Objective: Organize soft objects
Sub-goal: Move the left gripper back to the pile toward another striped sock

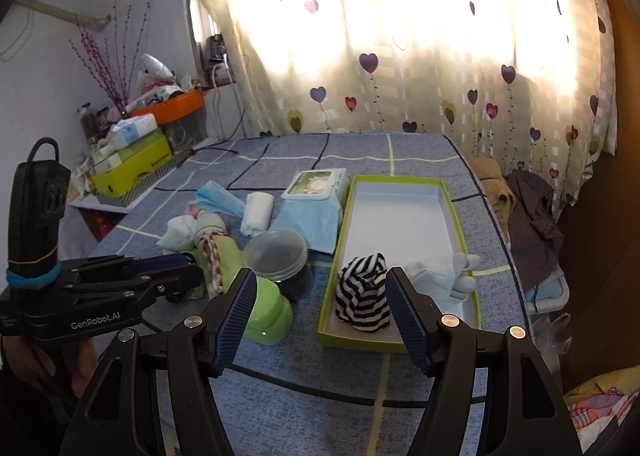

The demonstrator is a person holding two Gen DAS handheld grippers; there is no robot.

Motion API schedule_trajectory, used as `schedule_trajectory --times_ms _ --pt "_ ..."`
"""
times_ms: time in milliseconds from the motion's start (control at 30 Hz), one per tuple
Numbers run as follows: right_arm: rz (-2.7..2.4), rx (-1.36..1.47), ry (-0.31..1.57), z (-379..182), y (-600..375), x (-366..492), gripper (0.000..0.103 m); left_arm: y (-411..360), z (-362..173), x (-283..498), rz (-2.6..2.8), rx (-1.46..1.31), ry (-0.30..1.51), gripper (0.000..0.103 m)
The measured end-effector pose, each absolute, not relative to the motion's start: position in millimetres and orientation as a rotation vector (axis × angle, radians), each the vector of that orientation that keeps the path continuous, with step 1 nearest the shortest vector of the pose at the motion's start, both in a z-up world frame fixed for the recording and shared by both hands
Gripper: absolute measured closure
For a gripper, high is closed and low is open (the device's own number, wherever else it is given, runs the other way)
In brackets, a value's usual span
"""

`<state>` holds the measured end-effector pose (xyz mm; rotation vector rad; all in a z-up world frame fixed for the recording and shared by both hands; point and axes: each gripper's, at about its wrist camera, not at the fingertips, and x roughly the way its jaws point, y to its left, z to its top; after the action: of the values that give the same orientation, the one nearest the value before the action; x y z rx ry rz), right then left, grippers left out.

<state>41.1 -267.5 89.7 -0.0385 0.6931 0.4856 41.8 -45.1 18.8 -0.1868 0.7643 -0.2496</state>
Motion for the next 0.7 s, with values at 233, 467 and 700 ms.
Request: schedule_trajectory --times_ms 233,467,700 --pt "0.538 -0.061 0.702 87 -245 45 0.036 -16 10 38 -0.188 -0.226 0.771 0.070" --pt "0.608 -0.057 0.693 90 -226 48 0.036 14 2 34 -0.116 -0.254 0.770 0.070" --pt "0.675 -0.092 0.711 84 -199 51 0.036 41 -16 35 -0.028 -0.287 0.808 0.070"
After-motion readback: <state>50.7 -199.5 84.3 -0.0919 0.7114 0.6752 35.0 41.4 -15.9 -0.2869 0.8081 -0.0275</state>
